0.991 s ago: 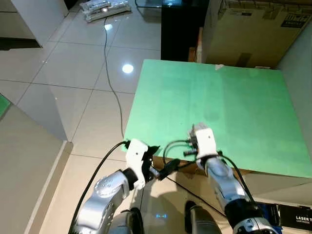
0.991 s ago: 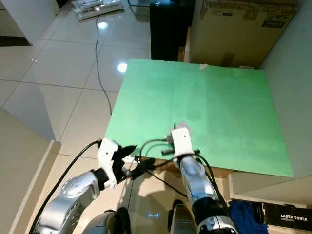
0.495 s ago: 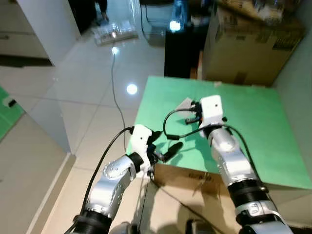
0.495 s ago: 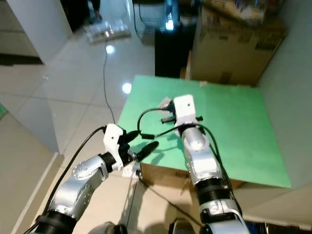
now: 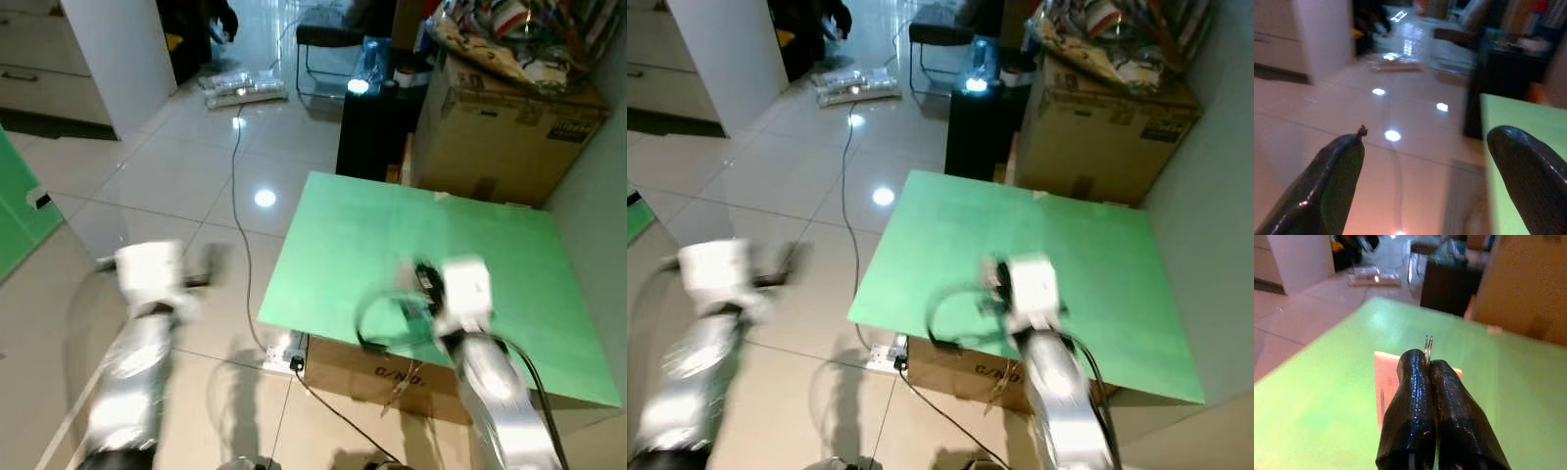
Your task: Hang keys on a hook
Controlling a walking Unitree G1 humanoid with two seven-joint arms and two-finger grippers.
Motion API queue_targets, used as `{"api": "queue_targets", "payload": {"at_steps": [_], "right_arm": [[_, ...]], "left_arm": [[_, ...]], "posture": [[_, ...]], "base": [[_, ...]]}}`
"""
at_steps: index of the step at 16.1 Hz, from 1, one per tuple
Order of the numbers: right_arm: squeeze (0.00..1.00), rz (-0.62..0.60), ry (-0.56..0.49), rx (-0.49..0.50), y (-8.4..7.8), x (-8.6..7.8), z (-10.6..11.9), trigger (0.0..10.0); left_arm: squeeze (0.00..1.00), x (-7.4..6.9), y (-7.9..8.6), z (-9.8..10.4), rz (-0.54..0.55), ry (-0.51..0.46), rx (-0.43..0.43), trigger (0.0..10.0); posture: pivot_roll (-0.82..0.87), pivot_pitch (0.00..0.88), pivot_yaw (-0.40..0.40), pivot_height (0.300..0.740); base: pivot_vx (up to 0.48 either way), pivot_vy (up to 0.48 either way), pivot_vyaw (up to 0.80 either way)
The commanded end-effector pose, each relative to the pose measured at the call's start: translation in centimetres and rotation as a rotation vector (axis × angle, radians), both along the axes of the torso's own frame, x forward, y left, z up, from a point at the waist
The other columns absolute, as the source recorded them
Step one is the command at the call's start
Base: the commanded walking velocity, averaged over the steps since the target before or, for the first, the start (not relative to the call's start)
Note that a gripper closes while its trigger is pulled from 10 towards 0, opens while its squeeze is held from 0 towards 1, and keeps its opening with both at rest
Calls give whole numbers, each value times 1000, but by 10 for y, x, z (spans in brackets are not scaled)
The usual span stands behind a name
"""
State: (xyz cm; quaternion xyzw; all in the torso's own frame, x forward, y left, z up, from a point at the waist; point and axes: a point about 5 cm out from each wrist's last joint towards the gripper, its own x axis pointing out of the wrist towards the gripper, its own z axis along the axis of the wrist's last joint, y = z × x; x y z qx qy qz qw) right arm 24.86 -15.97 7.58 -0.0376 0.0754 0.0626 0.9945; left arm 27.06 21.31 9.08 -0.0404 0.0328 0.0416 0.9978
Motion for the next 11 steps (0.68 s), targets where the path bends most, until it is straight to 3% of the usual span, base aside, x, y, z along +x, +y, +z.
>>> {"api": "queue_targets", "payload": {"at_steps": [1,4,6,11], "right_arm": [[0,11,-60,2,-1,4,10,0],[0,14,-39,-18,-9,5,0,0],[0,-2,-24,-25,-14,3,-2,0],[0,26,-13,-4,-10,15,-5,0]], "left_arm": [[0,-1,-8,4,-1,-35,22,10000],[0,0,-11,-2,-4,-40,38,10000],[0,-3,-19,-2,-62,-46,87,10000],[0,1,-22,-6,-84,-21,97,10000]], "posture": [[8,0,-6,740],[10,0,-24,740],[12,0,-26,740],[10,0,-17,740]], "base": [[0,0,0],[0,0,0],[0,0,684],[0,0,540]]}}
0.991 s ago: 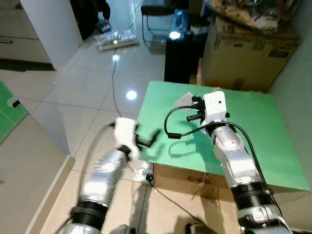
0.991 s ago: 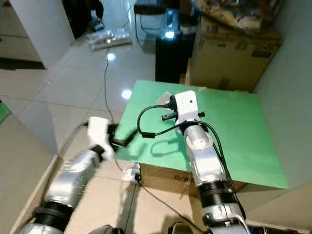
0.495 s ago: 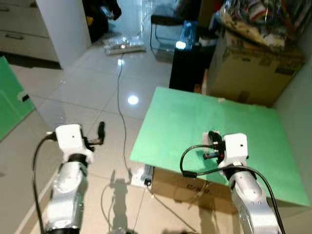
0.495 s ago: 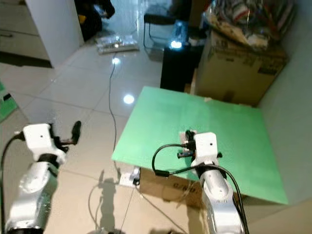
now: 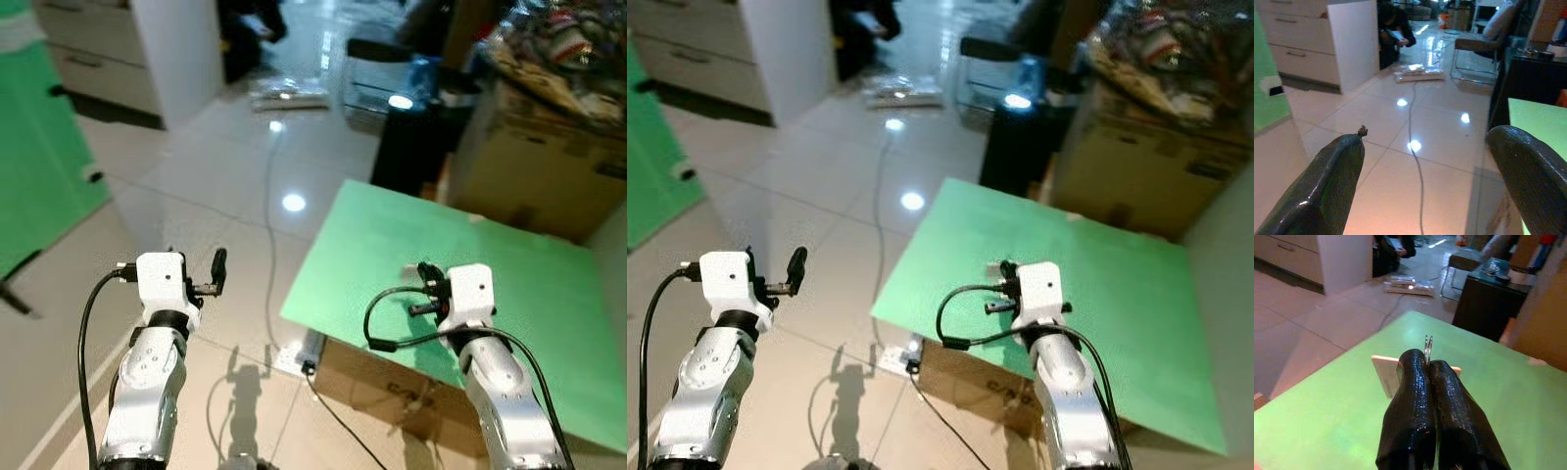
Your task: Hang keys on a hook
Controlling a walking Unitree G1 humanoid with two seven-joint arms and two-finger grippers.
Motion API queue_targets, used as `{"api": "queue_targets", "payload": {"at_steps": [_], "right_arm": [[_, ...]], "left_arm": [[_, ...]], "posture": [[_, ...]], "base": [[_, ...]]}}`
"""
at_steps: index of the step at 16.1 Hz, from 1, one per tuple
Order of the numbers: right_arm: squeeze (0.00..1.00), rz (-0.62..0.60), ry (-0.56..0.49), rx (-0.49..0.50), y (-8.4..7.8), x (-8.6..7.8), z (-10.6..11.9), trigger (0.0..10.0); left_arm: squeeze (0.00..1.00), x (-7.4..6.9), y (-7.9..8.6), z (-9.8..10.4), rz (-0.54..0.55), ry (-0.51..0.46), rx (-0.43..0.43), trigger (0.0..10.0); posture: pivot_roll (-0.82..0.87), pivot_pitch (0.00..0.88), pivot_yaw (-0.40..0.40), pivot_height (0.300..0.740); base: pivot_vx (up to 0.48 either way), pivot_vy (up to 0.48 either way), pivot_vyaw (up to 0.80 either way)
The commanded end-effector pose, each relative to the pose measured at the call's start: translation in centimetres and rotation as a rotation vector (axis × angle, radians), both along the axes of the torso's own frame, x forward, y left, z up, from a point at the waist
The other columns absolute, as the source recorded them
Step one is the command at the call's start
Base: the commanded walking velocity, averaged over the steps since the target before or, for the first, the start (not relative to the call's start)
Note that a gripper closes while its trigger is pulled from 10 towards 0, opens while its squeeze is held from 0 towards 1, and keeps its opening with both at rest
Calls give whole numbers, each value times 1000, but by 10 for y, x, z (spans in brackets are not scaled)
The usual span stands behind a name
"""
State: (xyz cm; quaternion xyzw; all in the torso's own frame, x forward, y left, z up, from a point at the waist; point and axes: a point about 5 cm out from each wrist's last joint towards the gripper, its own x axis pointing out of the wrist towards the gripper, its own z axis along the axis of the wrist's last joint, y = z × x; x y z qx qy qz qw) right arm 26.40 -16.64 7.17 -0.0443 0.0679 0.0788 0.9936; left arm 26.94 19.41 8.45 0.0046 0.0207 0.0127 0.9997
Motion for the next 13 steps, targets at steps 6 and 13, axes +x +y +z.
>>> {"api": "queue_targets", "payload": {"at_steps": [6,13], "right_arm": [[0,-16,39,100,-2,2,-7,0],[0,6,18,77,-4,11,-3,0]], "left_arm": [[0,2,2,-8,16,45,-33,10000],[0,8,-7,-10,-17,38,-21,10000]], "posture": [[28,0,-26,740],[18,0,-22,740]], "base": [[0,0,455],[0,256,435]]}}
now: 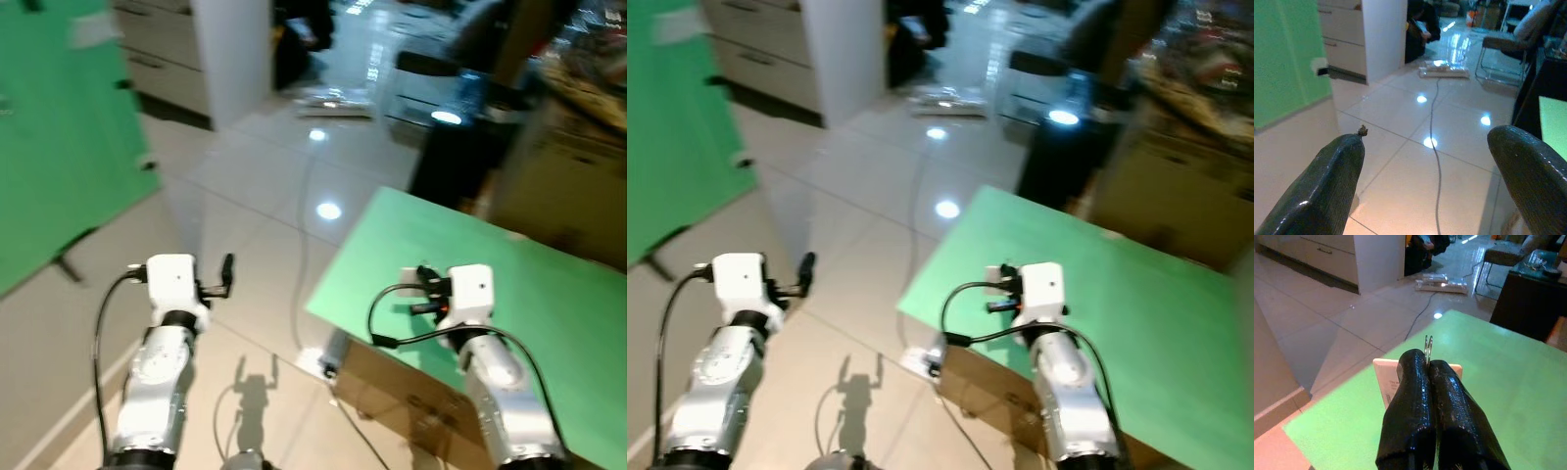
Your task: Hang keys on a hook
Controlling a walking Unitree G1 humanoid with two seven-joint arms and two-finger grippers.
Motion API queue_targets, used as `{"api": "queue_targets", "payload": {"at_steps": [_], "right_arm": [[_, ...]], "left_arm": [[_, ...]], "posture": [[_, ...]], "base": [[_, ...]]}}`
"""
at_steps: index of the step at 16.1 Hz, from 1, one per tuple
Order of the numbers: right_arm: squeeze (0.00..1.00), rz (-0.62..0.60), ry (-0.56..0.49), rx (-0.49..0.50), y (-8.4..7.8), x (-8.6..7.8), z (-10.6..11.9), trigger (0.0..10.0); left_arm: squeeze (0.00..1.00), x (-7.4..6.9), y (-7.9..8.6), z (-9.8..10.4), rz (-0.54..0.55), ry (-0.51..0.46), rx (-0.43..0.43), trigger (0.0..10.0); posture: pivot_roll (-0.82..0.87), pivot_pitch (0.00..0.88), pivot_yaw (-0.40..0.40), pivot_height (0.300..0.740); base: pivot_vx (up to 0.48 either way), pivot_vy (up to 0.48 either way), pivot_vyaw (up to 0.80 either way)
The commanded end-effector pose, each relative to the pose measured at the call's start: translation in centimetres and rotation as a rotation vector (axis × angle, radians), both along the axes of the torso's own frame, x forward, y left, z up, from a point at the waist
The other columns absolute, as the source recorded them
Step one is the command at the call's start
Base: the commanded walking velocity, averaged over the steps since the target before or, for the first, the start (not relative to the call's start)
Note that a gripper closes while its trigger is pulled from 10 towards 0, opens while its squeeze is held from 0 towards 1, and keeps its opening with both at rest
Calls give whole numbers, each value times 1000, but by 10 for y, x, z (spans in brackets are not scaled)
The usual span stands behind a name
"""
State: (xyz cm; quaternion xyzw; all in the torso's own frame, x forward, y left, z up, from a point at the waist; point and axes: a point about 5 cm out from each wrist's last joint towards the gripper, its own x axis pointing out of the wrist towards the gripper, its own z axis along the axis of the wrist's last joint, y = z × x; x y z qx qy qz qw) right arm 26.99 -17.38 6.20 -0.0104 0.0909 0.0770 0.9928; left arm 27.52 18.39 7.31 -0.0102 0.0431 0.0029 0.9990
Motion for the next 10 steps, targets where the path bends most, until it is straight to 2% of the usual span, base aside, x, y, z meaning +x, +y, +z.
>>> {"api": "queue_targets", "payload": {"at_steps": [1,4,6,7,8,10], "right_arm": [[0,18,-40,15,5,7,8,0],[0,30,-46,9,8,8,8,0],[0,40,-24,2,9,8,5,0],[0,73,47,-21,14,7,-5,10000],[0,67,13,15,15,7,-2,10000],[0,72,12,7,16,8,-1,10000]], "left_arm": [[0,2,1,1,-10,-10,17,10000],[0,2,-1,-2,-17,6,6,10000],[0,4,-2,-4,-20,28,42,10000],[0,6,-5,-3,-22,24,27,10000],[0,7,-6,-2,-24,15,29,10000],[0,7,-4,1,-24,3,30,10000]], "posture": [[15,0,-21,740],[13,0,-16,740],[15,0,-16,740],[19,0,-15,740],[19,0,-15,740],[25,0,-19,740]], "base": [[0,480,419],[0,480,423],[0,0,419],[0,0,0],[0,0,0],[0,-142,613]]}}
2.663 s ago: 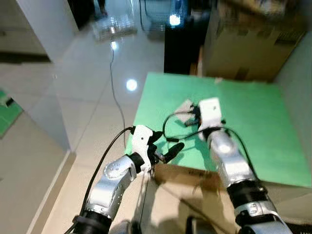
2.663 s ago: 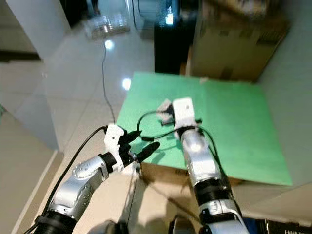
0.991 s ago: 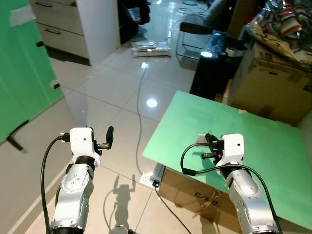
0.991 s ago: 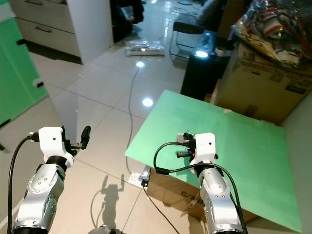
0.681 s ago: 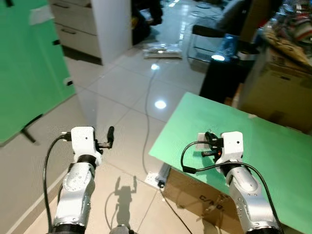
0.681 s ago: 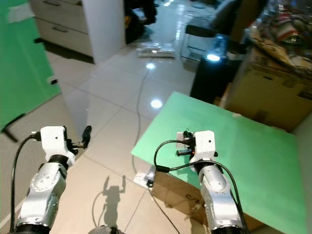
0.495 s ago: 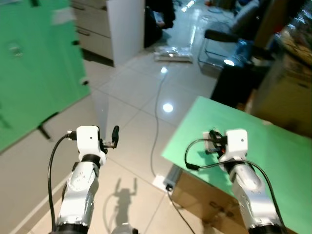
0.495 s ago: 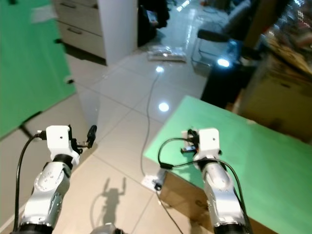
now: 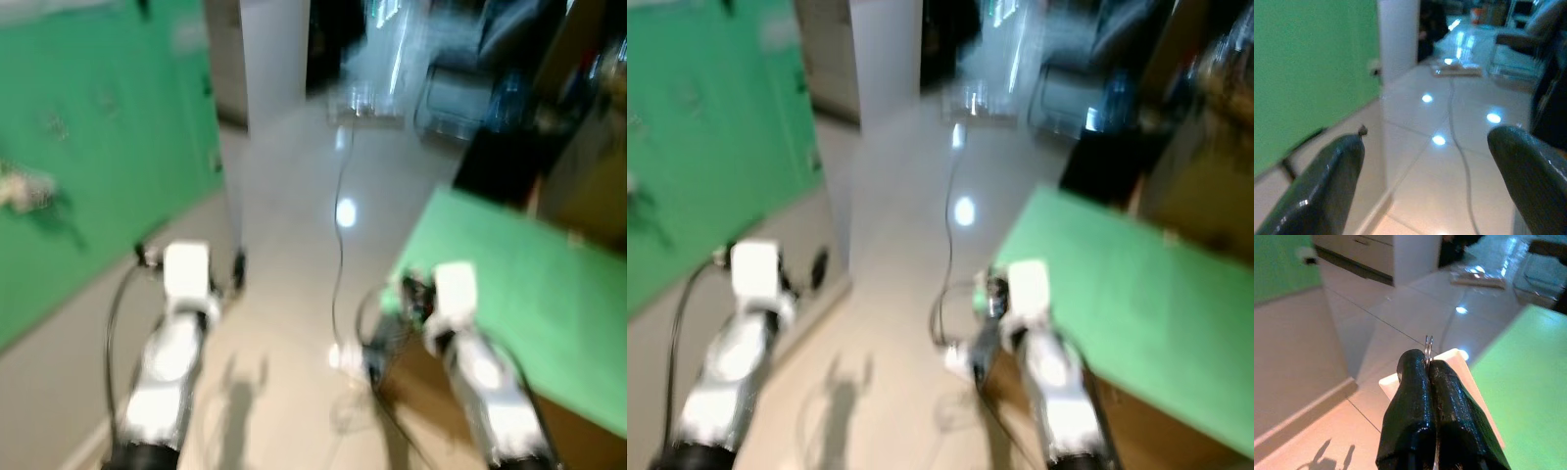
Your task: Hang keys on a hook
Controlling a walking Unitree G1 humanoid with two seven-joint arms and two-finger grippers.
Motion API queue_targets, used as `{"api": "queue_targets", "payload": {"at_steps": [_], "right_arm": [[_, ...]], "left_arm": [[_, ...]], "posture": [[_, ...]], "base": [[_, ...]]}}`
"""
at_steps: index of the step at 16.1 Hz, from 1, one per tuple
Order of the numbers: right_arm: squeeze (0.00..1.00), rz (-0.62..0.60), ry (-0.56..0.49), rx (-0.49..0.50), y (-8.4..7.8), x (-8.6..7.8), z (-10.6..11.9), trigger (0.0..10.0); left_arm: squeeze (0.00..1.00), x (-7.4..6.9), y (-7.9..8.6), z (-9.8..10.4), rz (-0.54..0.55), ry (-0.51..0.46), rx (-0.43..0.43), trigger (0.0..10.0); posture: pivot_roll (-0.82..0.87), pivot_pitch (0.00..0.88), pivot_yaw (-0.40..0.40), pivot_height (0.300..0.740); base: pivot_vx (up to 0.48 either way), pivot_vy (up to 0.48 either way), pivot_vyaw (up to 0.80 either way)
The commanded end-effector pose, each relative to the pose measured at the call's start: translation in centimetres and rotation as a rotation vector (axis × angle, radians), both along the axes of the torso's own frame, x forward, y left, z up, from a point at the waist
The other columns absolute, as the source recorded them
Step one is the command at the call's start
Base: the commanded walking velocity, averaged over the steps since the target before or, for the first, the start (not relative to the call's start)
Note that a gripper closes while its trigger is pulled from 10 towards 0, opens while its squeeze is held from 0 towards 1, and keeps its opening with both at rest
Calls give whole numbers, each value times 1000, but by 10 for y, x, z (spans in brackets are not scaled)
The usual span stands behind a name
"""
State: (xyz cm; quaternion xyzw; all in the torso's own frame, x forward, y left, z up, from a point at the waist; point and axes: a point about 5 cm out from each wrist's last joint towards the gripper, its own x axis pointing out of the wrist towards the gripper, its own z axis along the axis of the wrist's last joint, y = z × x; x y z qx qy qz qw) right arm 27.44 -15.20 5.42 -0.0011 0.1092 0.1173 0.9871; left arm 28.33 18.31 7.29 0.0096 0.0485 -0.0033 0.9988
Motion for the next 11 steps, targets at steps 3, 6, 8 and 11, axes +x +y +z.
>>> {"api": "queue_targets", "payload": {"at_steps": [3,6,8,11], "right_arm": [[0,-6,-46,-22,-6,8,10,10000],[0,1,-69,-25,-5,15,15,10000],[0,34,-74,-26,-2,20,19,10000],[0,55,-64,-22,0,20,16,10000]], "left_arm": [[0,0,-5,3,-7,-17,-7,10000],[0,0,-4,0,19,-11,-25,10000],[0,0,-2,1,49,-20,-2,10000],[0,-6,-3,1,42,-29,10,10000]], "posture": [[29,0,-25,740],[48,0,-52,740],[70,0,-77,740],[77,0,-79,740]], "base": [[0,-464,496],[0,-470,0],[0,-465,0],[0,-439,0]]}}
